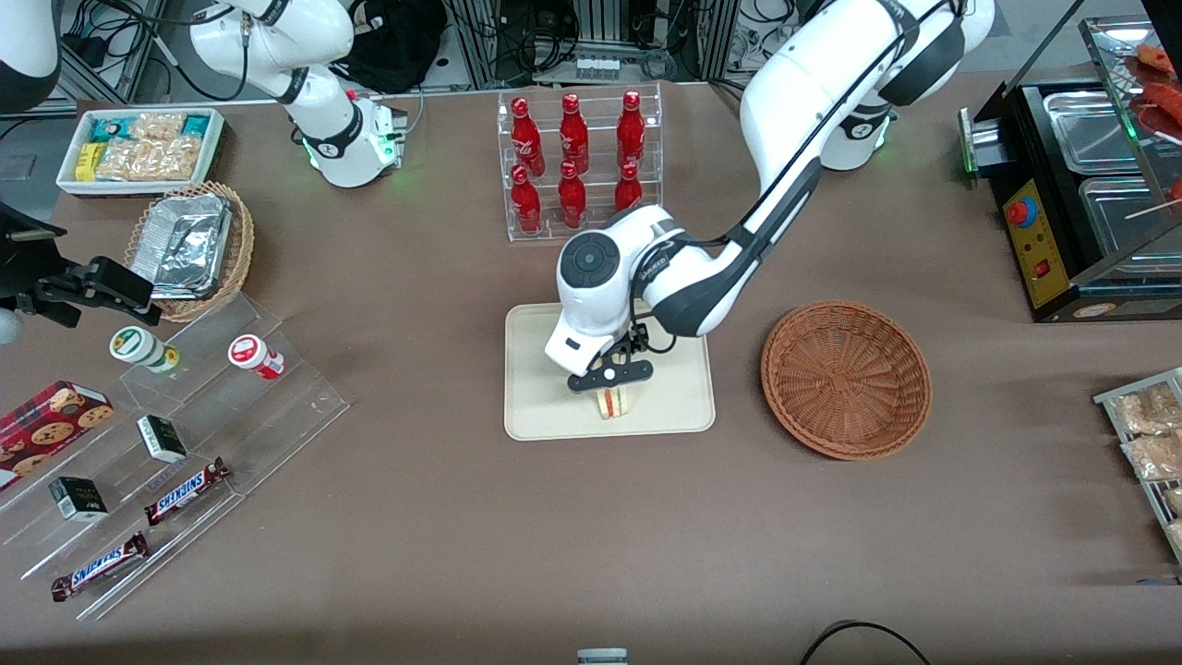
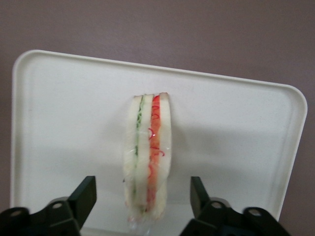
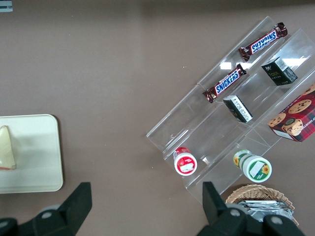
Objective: Place sandwich from basket to tray
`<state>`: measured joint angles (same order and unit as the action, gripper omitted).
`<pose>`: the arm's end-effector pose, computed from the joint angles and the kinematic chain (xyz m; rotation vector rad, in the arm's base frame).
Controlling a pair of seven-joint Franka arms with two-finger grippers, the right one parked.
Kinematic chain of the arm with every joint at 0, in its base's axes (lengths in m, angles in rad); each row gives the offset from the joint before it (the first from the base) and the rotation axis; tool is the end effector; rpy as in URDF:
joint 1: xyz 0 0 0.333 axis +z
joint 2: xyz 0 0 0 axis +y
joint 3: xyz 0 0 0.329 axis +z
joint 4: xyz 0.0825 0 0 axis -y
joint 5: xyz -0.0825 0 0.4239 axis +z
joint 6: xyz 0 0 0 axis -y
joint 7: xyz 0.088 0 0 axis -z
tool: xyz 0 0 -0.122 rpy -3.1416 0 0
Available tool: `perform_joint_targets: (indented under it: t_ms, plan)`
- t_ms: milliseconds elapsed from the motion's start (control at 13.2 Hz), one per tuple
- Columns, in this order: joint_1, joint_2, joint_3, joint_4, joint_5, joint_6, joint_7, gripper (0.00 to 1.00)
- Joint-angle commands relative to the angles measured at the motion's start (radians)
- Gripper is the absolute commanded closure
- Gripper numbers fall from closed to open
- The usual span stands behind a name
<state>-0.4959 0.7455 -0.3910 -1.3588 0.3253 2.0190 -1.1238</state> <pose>0.5496 -0.5432 0.2744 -3.0907 -0.2818 -0.0132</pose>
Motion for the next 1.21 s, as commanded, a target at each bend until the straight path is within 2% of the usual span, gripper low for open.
perform_joint_targets:
  t_ms: [0, 151, 226, 377, 528, 679, 1132]
  plan:
    - [0.005, -0.106, 0.006, -0.016, 0.014, -0.126, -0.030, 0.00]
    - [0.057, -0.165, 0.004, -0.019, 0.011, -0.244, -0.014, 0.00]
    - [0.104, -0.179, -0.003, -0.025, 0.000, -0.252, -0.005, 0.00]
    - [0.132, -0.215, 0.003, -0.043, -0.040, -0.264, 0.054, 0.00]
    - [0.221, -0.277, -0.002, -0.115, -0.049, -0.266, 0.114, 0.00]
    - [0.279, -0.337, 0.000, -0.166, -0.095, -0.269, 0.200, 0.00]
    - [0.414, -0.492, 0.008, -0.324, -0.110, -0.275, 0.333, 0.00]
